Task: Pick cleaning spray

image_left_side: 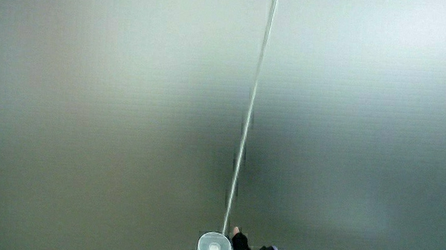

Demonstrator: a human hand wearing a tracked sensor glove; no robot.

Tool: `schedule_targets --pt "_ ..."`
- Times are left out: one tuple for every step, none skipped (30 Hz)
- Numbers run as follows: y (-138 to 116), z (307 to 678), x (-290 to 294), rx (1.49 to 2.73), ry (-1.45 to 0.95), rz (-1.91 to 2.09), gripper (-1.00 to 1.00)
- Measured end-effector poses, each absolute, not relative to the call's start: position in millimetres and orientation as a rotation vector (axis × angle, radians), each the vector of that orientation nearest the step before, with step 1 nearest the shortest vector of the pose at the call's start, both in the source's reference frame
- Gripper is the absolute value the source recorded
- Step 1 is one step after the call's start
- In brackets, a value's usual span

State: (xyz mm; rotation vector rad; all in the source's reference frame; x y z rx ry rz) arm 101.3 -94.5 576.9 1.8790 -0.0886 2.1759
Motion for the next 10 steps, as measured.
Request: schedule_targets --pt "-94.9 575.7 102.5 1.876 -0.096 2.182 1.0" --pt "-95.3 574.5 103.8 1.872 -0.104 2.189 1.0" --pt "-95.1 572.5 105.1 1.862 -0.112 2.2 1.0" --pt "-94.9 570.5 106.4 1.852 -0.121 2.21 1.0" --pt "-93.1 568.3 109.6 1.851 -0.111 2.212 1.0" --pt "-91.4 566.0 112.8 1.85 -0.1 2.214 1.0" --pt "-89.7 563.8 116.0 1.849 -0.09 2.216 1.0" --pt "-88.0 561.6 119.2 1.848 -0.08 2.217 1.0" --pt "-86.3 559.4 122.5 1.846 -0.07 2.219 1.0" --pt "-84.6 557.2 125.7 1.845 -0.059 2.221 1.0"
